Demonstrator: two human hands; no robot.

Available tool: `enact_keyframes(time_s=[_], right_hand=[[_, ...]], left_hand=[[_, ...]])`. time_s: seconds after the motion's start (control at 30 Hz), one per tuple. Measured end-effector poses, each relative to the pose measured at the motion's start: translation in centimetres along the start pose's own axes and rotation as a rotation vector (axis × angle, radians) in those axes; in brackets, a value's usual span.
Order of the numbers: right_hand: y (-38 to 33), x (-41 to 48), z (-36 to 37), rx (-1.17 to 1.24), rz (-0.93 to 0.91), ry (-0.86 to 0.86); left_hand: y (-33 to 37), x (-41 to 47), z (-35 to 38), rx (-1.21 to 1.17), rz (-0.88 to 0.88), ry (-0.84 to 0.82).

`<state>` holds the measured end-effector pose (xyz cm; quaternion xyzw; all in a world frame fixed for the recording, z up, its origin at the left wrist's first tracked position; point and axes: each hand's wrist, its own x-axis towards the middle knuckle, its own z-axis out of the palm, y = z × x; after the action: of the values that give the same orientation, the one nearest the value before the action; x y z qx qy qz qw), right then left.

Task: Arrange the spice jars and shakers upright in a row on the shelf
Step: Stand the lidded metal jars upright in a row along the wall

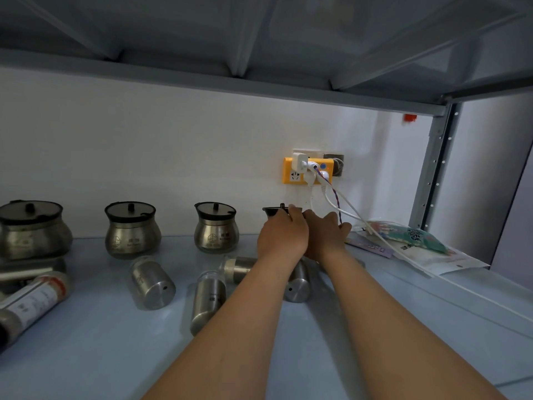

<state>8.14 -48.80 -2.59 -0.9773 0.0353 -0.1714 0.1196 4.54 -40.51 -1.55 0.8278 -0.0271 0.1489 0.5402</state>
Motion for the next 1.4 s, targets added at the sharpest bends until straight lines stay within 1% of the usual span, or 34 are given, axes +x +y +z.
enact_keyframes(time_s=[0.07, 0.2, 0.33, 0.4, 0.5, 0.6, 0.67, 0.8, 0.9, 1.1, 1.2, 1.4], right_hand=[[0.1, 0.0, -0.1, 0.000, 0.018, 0.020], [0.2, 0.1, 0.4, 0.020, 0.022, 0.052], [0.1, -0.1, 0.3, 0.089, -0.014, 0.191], [-0.1, -0.3, 0.3, 0.110, -0.075, 0.233], [-0.1, -0.3, 0.4, 0.055, -0.130, 0.230], [0.1, -0.1, 0.6, 0.058, -0.095, 0.221], [0.2, 0.1, 0.7, 0.030, -0.082, 0.220], [0.0, 0.1, 0.4, 0.004, -0.146, 0.291], [0.0, -0.1, 0.1, -0.007, -0.162, 0.260], [0.1, -0.1, 0.1, -0.035, -0.121, 0.187], [0.0, -0.1, 0.2, -0.081, -0.117, 0.170], [-0.3, -0.4, 0.0, -0.149, -0.130, 0.156]], left_hand=[[-0.2, 0.0, -0.2, 0.036, 0.032, -0.002], [-0.9, 0.4, -0.4, 0.107, 0.015, -0.032], [-1.3, 0.2, -0.4, 0.159, 0.047, -0.050], [-1.1, 0.1, -0.3, 0.161, 0.041, -0.071], [-1.2, 0.1, -0.2, 0.184, 0.068, -0.080], [-1.6, 0.4, 0.2, 0.213, 0.094, -0.103], [-1.7, 0.5, 0.4, 0.266, 0.062, -0.109], [-1.4, 0.5, 0.1, 0.396, 0.043, -0.051], [-1.2, 0.3, -0.2, 0.428, 0.048, -0.005], [-1.2, 0.1, 0.1, 0.403, 0.054, -0.009], [-1.2, 0.1, 0.1, 0.385, 0.064, -0.018], [-0.9, -0.3, 0.0, 0.408, 0.121, 0.035]])
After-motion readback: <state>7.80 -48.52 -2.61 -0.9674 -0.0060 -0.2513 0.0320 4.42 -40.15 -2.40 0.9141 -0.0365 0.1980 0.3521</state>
